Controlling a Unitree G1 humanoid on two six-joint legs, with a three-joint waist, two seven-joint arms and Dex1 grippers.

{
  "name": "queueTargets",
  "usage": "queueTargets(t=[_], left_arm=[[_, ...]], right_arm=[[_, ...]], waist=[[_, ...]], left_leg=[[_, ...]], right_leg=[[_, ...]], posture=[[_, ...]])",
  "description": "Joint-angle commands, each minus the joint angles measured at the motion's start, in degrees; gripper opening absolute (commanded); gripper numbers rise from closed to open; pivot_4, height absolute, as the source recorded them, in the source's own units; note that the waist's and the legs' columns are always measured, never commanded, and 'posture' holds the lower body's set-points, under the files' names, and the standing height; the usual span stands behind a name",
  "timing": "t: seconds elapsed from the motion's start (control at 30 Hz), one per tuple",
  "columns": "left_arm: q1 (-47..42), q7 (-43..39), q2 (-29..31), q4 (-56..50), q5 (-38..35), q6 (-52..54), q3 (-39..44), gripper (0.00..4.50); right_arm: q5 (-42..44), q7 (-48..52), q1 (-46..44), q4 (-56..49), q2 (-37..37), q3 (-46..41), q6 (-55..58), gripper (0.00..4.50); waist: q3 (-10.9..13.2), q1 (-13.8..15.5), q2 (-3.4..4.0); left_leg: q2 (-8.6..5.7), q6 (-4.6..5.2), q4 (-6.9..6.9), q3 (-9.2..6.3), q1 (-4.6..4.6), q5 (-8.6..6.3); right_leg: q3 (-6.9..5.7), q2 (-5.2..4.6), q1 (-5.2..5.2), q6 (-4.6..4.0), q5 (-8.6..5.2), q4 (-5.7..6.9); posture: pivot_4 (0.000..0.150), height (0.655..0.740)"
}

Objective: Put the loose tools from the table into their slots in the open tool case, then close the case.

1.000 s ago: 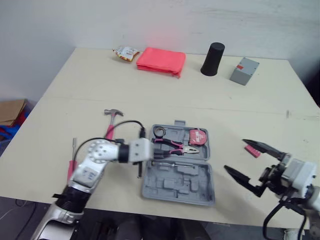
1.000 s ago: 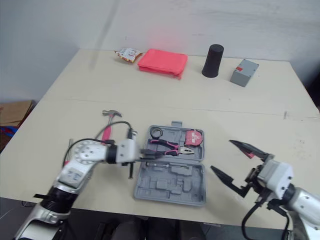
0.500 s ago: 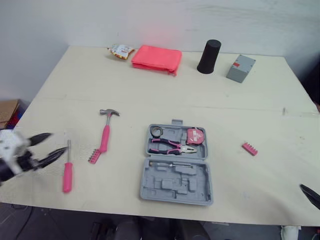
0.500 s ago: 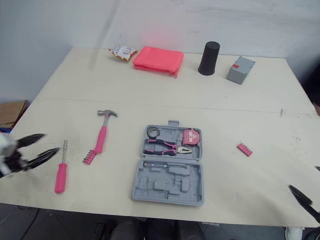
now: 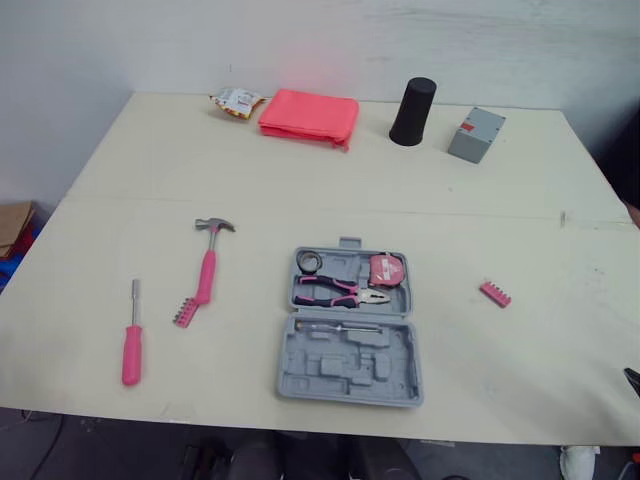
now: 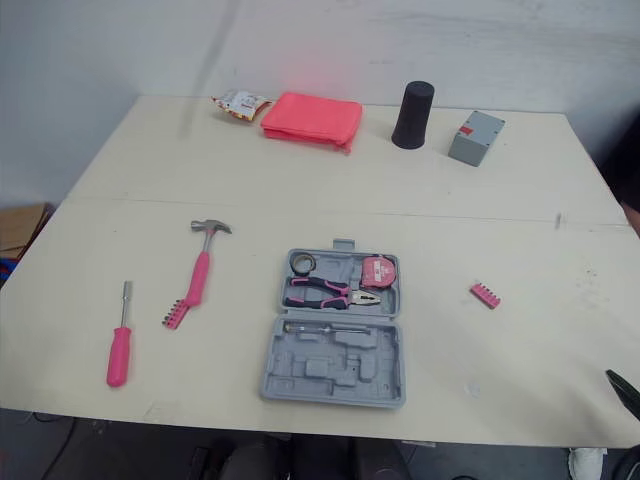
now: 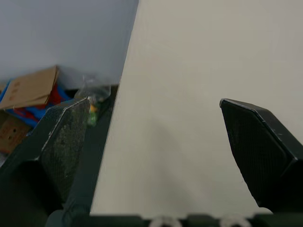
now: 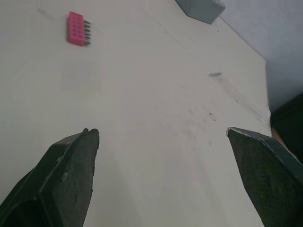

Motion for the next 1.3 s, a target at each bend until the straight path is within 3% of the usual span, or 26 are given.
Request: queueTargets(t=[0.03,0.1,0.23,0.47,0.57,0.7,0.9,1.1,1.3], left_arm=[[-1.7,2.18,-0.53,-11.84,-3.27,6.75,-2.91,4.43],[-2.6,4.01,-0.74,-17.69,-4.45,11.78,-4.59,4.43],[-4.74,9.33,1.24,-35.42,-8.51,27.74,-11.2,4.43],[-19.24,23.67,7.11,-48.68,-11.01,55.38,-24.52,4.43],[-29.75,32.31,3.36,-51.11,-14.9,71.5,-27.76,4.43],[-38.25,41.0,-6.27,-52.32,-12.41,84.0,-31.57,4.43],[-42.34,47.49,-16.26,-47.53,-4.75,83.9,-36.52,4.43],[-44.63,46.87,-19.8,-39.77,0.49,77.97,-41.8,4.43],[-45.3,43.67,-19.13,-35.17,3.08,75.84,-45.14,4.43]], right_arm=[[3.12,0.95,-2.68,-5.34,-0.48,1.62,2.9,4.5],[4.67,0.41,-4.19,-10.21,0.62,3.07,5.87,4.5],[7.77,-2.8,-4.87,-32.57,4.95,10.81,14.59,4.5],[11.8,-7.65,-5.37,-55.06,8.9,18.9,25.88,4.5],[12.1,-7.96,-4.43,-62.53,10.31,23.17,28.86,4.5],[10.15,-6.85,-5.32,-65.76,11.13,26.86,29.0,4.5],[8.15,-8.01,-5.71,-67.01,12.53,28.91,28.88,4.5],[7.63,-9.64,-5.94,-69.36,13.65,30.24,30.06,4.5],[5.47,-12.72,-6.11,-72.17,14.32,32.1,31.73,4.5]], waist=[[0.01,-0.04,0.05],[0.03,-0.2,0.07],[0.03,-0.58,0.06],[0.16,-0.02,0.24],[0.16,0.96,0.24],[0.21,1.32,0.17],[0.44,1.47,-0.27],[0.45,1.84,-0.28],[0.45,2.57,-0.28]], left_leg=[[-0.01,0.02,0.0,0.0,0.01,0.03],[-0.01,0.02,0.01,0.01,0.01,0.08],[0.08,0.09,0.01,-0.01,-0.08,0.24],[0.11,0.07,-0.01,-0.03,-0.21,0.34],[0.12,0.03,0.02,-0.07,-0.23,0.35],[0.05,-0.22,0.38,-0.04,-0.29,0.45],[0.04,-0.27,0.67,-0.08,-0.27,0.5],[0.04,-0.34,0.64,-0.1,-0.22,0.58],[0.03,-0.34,0.65,-0.09,-0.21,0.6]], right_leg=[[0.0,-0.01,0.03,0.0,0.05,0.0],[0.01,-0.01,0.02,0.01,0.09,0.02],[0.03,0.12,-0.05,0.04,0.11,0.08],[0.13,0.31,-0.22,0.13,0.05,0.08],[0.12,0.34,-0.21,0.14,0.04,0.07],[0.18,0.31,-0.21,0.27,-0.03,0.3],[0.2,0.34,-0.24,0.33,-0.06,0.62],[0.2,0.35,-0.23,0.31,-0.07,0.67],[0.19,0.33,-0.23,0.3,-0.06,0.7]], posture=[[0.15,0.74],[0.15,0.74],[0.15,0.74],[0.15,0.74],[0.15,0.74],[0.15,0.74],[0.15,0.74],[0.15,0.74],[0.15,0.74]])
